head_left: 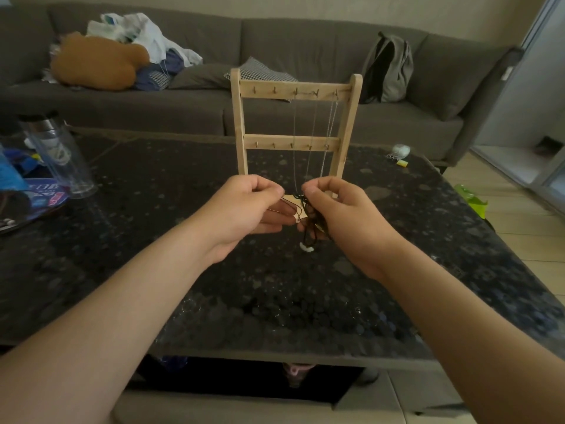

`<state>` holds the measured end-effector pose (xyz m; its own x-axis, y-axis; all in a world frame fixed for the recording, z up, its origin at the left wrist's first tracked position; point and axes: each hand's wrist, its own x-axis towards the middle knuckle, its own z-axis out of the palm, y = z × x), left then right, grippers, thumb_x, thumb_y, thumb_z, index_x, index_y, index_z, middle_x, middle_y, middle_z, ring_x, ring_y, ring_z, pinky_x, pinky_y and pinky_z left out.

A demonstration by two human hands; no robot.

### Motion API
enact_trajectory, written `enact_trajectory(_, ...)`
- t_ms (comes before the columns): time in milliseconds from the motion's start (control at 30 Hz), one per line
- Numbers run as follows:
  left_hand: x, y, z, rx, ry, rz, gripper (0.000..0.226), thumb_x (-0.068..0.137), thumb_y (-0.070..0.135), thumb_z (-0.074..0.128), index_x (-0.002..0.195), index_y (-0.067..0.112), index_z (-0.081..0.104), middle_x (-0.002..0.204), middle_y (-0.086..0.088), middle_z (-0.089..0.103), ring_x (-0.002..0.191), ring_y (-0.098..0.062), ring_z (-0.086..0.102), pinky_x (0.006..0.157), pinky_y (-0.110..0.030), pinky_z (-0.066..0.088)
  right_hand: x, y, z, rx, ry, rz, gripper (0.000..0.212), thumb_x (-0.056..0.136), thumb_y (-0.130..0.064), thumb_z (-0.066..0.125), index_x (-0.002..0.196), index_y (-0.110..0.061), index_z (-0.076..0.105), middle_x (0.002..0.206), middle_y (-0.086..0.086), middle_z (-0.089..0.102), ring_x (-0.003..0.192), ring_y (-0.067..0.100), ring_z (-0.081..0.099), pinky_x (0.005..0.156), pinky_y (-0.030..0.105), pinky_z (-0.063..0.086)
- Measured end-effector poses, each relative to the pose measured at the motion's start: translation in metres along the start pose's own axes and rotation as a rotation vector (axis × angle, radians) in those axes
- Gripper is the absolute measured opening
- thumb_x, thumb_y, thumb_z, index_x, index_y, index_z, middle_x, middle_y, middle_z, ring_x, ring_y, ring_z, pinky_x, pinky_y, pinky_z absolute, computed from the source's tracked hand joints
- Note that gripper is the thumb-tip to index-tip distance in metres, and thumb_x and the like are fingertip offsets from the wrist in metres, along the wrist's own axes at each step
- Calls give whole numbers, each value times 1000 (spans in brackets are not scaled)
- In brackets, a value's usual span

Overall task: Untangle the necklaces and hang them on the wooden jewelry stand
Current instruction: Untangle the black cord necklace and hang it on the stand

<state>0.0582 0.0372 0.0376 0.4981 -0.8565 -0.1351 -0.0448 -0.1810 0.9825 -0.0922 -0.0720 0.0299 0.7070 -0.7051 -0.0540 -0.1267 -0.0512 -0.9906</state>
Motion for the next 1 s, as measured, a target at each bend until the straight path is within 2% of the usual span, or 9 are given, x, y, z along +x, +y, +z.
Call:
enact_trajectory(133, 3, 2, 2, -164, 39, -59, 19, 113, 17, 55, 126, 8, 65, 91, -9, 82, 95, -26, 83, 97, -50, 64, 0, -2, -2, 105, -112, 89, 26, 102, -14, 68, 127, -18, 64, 107, 9, 75, 83, 19, 73, 74, 35, 58)
enact_trajectory(200, 4, 3, 1, -246, 56, -82, 20, 112, 16, 56, 129, 7, 63, 76, -5, 71, 86, -25, 81, 95, -52, 65, 0, -1, -5, 138, -158, 101, 38, 97, -3, 68, 131, -19, 64, 115, 12, 76, 90, 23, 72, 79, 38, 59)
enact_trajectory(267, 6, 3, 0, -296, 83, -108, 22, 112, 15, 56, 132, 8, 61, 69, -2, 59, 73, -18, 73, 91, -50, 66, 1, 1, -7, 180, -189, 98, 46, 94, 6, 64, 133, -17, 63, 111, 10, 76, 94, 25, 68, 78, 38, 60)
enact_trajectory(367, 7, 3, 0, -298, 136, -117, 23, 112, 15, 56, 133, 9, 61, 68, 1, 52, 60, -9, 58, 90, -47, 66, 3, 3, -9, 226, -197, 91, 51, 92, 14, 61, 134, -15, 64, 106, 9, 73, 94, 26, 69, 71, 35, 59)
enact_trajectory(500, 7, 3, 1, -282, 164, -84, 23, 112, 16, 57, 133, 7, 62, 75, 0, 47, 43, -4, 54, 94, -45, 64, 3, 5, -9, 184, -177, 108, 53, 90, 20, 61, 131, -13, 66, 114, 14, 67, 90, 23, 69, 68, 32, 58)
enact_trajectory(600, 11, 2, -1, -301, 191, -49, 24, 111, 17, 59, 133, 10, 64, 75, 1, 42, 52, -6, 40, 67, -31, 53, 3, 4, -8, 194, -184, 154, 44, 95, 15, 60, 130, -11, 65, 109, 16, 66, 78, 21, 65, 61, 30, 53)
enact_trajectory(667, 13, 2, -5, -324, 205, -18, 24, 111, 18, 58, 133, 10, 64, 79, 1, 43, 56, -7, 36, 59, -27, 41, 4, 3, -9, 184, -180, 192, 36, 99, 7, 59, 128, -11, 66, 102, 15, 66, 72, 20, 62, 59, 29, 49)
enact_trajectory(833, 13, 1, -10, -288, 270, 73, 21, 115, 23, 50, 130, 14, 61, 83, -1, 49, 57, -8, 36, 52, -24, 34, 4, 5, -15, -63, -138, 151, 40, 89, 7, 65, 122, -16, 71, 90, 12, 65, 78, 21, 60, 73, 33, 52)
enact_trajectory(1000, 16, -4, -6, -106, 309, 121, 22, 116, 35, 45, 130, 22, 57, 104, -6, 57, 60, -8, 41, 50, -21, 39, 1, 5, -12, -335, -141, 126, 16, 92, -15, 82, 106, -23, 79, 83, 0, 75, 67, 10, 61, 59, 21, 50)
